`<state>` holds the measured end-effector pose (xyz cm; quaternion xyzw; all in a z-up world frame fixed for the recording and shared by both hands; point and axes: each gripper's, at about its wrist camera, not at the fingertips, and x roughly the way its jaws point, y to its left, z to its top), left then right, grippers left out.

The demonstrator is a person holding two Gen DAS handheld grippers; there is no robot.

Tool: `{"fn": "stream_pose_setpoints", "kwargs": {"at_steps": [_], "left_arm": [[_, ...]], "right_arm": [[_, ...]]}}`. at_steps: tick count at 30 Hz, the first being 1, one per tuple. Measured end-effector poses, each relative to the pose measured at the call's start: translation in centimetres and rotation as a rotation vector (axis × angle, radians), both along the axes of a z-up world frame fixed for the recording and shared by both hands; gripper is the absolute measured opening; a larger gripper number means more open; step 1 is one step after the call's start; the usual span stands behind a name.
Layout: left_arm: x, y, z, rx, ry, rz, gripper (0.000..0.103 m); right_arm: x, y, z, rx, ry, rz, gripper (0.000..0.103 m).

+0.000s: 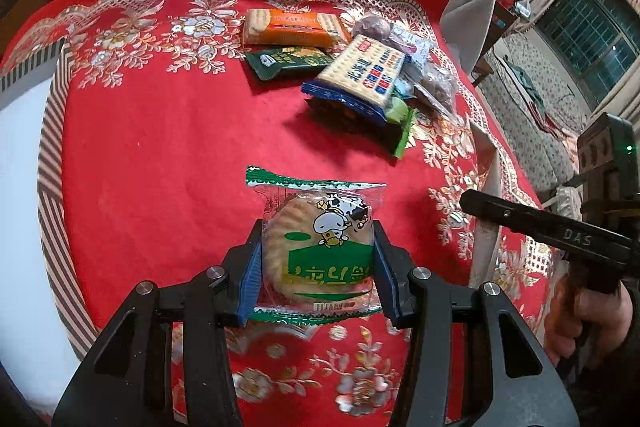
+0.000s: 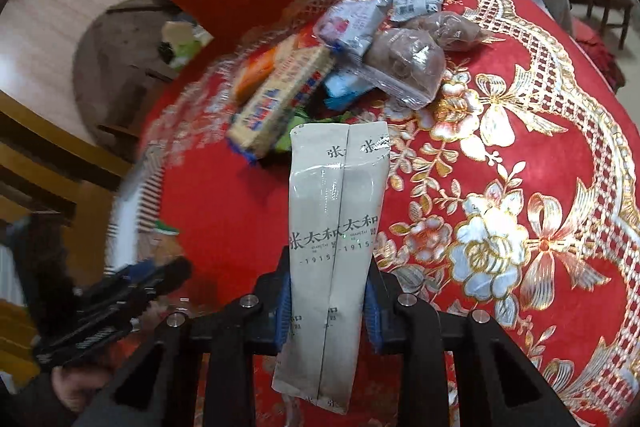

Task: Organize snacks
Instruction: 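Carry both snacks to the white tray and open both grippers to release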

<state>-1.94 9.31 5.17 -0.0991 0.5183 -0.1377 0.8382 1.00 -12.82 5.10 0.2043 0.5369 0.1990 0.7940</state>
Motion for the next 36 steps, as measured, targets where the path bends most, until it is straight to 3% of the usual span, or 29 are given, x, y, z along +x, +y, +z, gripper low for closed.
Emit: {"fn": "stream_pose_setpoints", "kwargs": {"at_steps": [7,15,22,28,36], "left_arm": [[-2.4,2.1,2.0,0.053,-0.049,0.098,0.048],[-4.2,11.3,3.5,0.061,-0.073,0.306,0.048],[-6.4,19.0,2.4,0.160,-0.048,0.424,0.048],[-7.6,23.7,1.1,0.217,-0.014,0.457,0.048],[-7.6,25.1,-0.8,0.258,0.037,0.425,0.048]], "right_arm": [[-1.2,1.9,0.0,-0.034,0.013,0.085,0.029],[0.6,12.6,3.6,-0.012,-0.064,0.280,0.029],[1.9,24.0,5.6,0.022,-0.074,0.426,0.029],[0.7,32.9,6.2,0.012,-0.081,0.549,0.029],[0.2,38.4,2.3,-0.060,-0.001,0.588,0.030]]}}
